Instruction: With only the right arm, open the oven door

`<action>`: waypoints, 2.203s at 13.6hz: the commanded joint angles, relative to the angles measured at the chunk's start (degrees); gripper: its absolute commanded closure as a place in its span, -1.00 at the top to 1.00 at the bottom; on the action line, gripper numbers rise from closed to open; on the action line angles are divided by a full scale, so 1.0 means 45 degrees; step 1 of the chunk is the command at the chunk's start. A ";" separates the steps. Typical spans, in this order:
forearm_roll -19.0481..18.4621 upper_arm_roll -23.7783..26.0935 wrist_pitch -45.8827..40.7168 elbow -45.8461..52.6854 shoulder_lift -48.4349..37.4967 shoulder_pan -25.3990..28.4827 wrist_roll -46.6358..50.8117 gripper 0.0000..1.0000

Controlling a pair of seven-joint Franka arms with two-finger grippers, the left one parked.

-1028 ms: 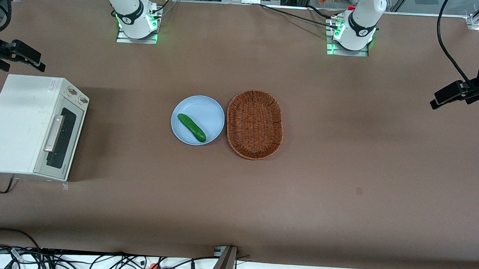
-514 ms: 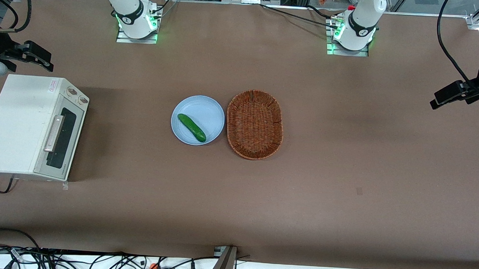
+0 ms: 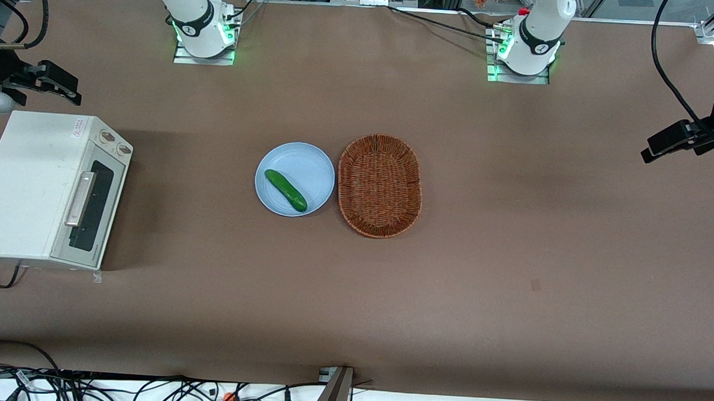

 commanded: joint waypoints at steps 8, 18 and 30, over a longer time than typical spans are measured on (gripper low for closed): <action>-0.0183 0.0007 -0.0137 0.0048 -0.0015 0.0135 0.0080 1.00; -0.0202 0.0007 -0.0020 0.0048 0.0433 0.0213 0.0119 0.98; -0.4357 0.0007 0.0546 0.0087 0.4044 0.2928 0.1720 -1.00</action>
